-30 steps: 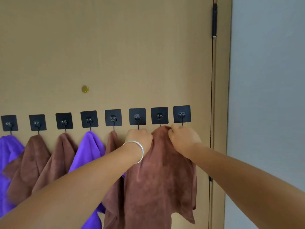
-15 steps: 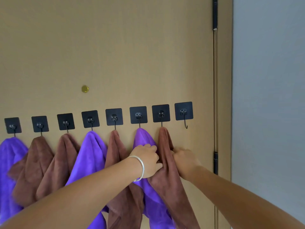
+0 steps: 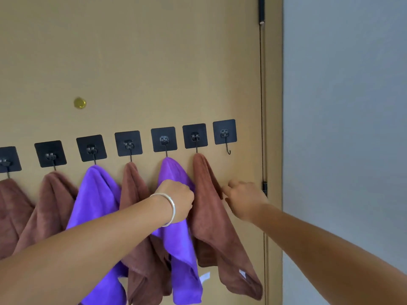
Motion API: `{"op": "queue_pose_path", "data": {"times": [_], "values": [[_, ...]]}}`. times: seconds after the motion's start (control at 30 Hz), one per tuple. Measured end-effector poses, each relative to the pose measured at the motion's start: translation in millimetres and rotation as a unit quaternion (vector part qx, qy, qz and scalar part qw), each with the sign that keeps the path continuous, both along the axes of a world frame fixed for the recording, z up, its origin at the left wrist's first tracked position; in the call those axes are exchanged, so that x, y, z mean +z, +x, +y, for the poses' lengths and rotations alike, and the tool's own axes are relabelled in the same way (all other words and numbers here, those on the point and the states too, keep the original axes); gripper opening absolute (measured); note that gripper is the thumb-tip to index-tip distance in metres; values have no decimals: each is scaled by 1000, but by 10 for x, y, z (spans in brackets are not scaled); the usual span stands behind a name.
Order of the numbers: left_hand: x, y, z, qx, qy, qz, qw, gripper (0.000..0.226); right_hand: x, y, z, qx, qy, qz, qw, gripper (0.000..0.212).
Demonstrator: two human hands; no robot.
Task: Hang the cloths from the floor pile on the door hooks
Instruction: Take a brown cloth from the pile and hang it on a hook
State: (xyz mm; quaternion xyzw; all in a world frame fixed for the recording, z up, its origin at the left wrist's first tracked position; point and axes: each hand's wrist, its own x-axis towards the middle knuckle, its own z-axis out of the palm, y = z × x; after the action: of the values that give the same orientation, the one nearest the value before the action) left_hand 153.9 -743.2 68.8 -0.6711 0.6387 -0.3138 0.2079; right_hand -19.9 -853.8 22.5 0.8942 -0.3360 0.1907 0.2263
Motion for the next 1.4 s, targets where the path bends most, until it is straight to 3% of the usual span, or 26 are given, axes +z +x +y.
{"op": "queue_pose_path", "data": {"times": [0.17, 0.33, 0.53, 0.8, 1.03, 1.4], "values": [[319, -180, -57, -42, -141, 11, 989, 24, 98, -198, 167, -119, -38, -12, 992, 31], [369, -289, -71, -218, -224, 67, 948, 27, 246, -453, 457, -242, -57, -71, 966, 44], [168, -463, -65, -366, -192, 159, 897, 72, 355, -822, 1118, -360, -92, -73, 926, 53], [-7, -1477, 255, -484, -151, 233, 830, 76, 432, -1514, 2454, -474, -111, -43, 872, 51], [155, -2637, 1106, -615, -156, 246, 733, 76, 514, -2205, 3816, -590, -130, -41, 796, 52], [178, -4467, 3367, -751, -53, 267, 601, 76, 555, -3339, 6565, -771, -139, -56, 620, 55]]}}
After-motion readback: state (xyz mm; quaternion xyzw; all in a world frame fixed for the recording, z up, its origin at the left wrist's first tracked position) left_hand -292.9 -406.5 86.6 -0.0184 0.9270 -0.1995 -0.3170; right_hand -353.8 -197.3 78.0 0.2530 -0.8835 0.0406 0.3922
